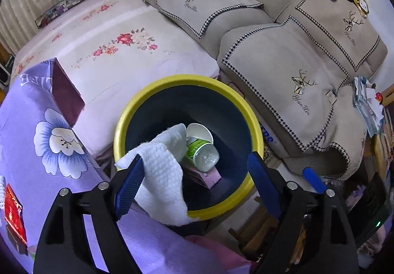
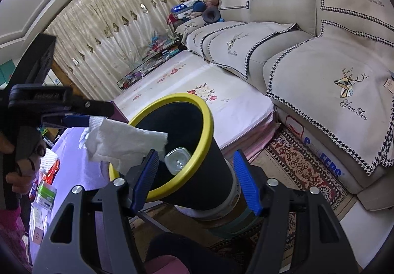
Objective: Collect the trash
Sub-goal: 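Withdraw the left gripper from the bin back toward the table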
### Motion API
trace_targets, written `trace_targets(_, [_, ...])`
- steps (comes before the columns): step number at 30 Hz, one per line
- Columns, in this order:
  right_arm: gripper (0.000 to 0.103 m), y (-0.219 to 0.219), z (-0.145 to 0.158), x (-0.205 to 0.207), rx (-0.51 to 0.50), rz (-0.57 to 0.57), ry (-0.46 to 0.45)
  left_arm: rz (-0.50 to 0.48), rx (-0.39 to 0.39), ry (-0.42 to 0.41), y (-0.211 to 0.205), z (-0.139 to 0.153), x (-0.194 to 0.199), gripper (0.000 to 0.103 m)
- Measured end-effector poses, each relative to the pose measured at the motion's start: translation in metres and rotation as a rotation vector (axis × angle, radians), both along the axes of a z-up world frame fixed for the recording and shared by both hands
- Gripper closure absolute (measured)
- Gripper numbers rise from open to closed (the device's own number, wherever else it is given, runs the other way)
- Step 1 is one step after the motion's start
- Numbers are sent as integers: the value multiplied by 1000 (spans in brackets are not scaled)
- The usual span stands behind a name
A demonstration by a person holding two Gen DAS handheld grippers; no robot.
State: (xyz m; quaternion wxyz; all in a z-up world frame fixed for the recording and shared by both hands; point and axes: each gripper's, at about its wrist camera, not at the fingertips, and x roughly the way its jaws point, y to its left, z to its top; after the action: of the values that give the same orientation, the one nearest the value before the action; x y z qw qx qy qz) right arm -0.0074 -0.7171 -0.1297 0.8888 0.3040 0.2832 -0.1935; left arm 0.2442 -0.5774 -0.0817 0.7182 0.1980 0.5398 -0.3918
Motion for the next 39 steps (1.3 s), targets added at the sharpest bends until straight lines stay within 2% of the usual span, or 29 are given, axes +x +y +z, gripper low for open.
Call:
trace_targets(6, [43, 7, -5, 1, -7, 38, 0, 8, 10, 49, -14, 3, 1, 13])
trace_targets(8, [43, 6, -6, -2, -2, 30, 1, -6, 15, 46, -21, 6, -1, 6])
trace_targets(10, [43, 1, -9, -8, 4, 19, 4, -28, 77, 34, -32, 0, -1, 5])
trace_targets(13, [43, -5, -12, -17, 7, 3, 7, -51, 216, 53, -49, -21, 5, 5])
trace_targets(15, [43, -7, -13, -23, 11, -7, 6, -67, 327, 93, -60, -38, 12, 5])
trace_targets(17, [43, -11, -16, -29, 16, -17, 9, -74, 399, 124, -67, -49, 17, 5])
trace_targets(21, [43, -17, -20, -35, 29, -29, 11, -77, 452, 187, -71, -52, 23, 5])
trace_targets(23, [43, -18, -21, -35, 36, -27, 8, -70, 427, 209, -71, -42, 23, 5])
trace_targets(25, [43, -17, -20, -34, 37, -21, 4, -55, 379, 183, -66, -26, 22, 5])
trace_targets(31, [43, -7, -14, -30, 25, 12, -3, -6, 126, 87, -28, 40, 8, 5])
trace_targets(36, [42, 13, -5, -19, 1, 62, 6, 54, -90, -24, 51, 95, -19, 5])
trace_targets(39, [41, 31, 1, -9, -19, 101, 14, 99, -182, -87, 109, 119, -35, 5])
